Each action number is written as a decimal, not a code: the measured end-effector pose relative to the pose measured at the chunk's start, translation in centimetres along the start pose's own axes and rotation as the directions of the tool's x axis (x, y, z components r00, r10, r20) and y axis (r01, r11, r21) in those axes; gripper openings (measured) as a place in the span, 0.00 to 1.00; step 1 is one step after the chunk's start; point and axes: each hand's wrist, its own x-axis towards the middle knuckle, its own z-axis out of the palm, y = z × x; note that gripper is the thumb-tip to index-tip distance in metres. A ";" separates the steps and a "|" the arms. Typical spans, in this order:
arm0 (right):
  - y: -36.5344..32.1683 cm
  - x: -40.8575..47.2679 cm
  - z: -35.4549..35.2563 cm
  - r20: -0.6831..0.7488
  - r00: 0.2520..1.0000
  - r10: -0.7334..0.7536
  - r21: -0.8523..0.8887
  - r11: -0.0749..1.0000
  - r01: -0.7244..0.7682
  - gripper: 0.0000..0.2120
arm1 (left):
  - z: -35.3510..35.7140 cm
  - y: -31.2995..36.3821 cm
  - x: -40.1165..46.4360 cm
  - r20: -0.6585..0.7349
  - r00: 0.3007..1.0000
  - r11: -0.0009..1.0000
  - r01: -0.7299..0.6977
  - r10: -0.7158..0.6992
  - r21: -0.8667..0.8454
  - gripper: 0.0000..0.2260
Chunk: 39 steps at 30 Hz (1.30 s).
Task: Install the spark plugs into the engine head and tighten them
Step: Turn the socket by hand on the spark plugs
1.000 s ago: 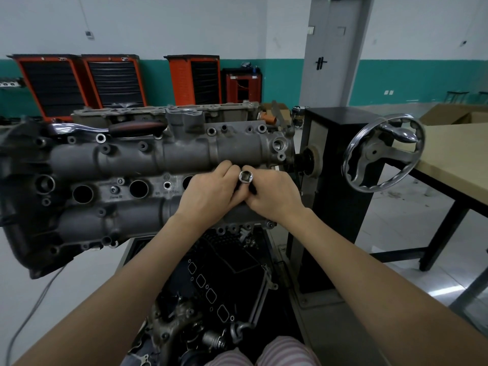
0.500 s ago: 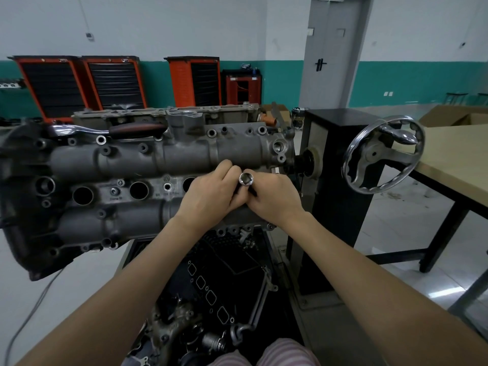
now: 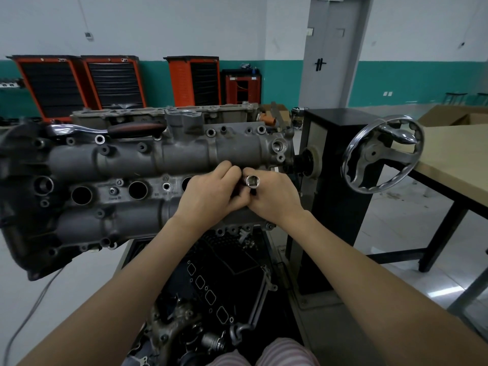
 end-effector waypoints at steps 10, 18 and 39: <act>0.0 0.1 0.0 -0.002 1.000 0.019 -0.017 1.000 -0.019 0.08 | -0.1 0.0 -0.1 0.004 0.998 0.998 -0.057 0.057 0.038 0.13; 0.0 0.1 0.0 -0.007 1.000 -0.025 -0.021 0.999 0.024 0.07 | -0.1 0.1 0.0 -0.007 0.999 0.999 -0.035 0.035 -0.021 0.13; 0.0 -0.1 -0.2 -0.057 0.997 -0.042 0.009 0.999 0.043 0.07 | -0.1 -0.1 0.0 0.002 1.000 0.999 -0.005 0.005 -0.047 0.14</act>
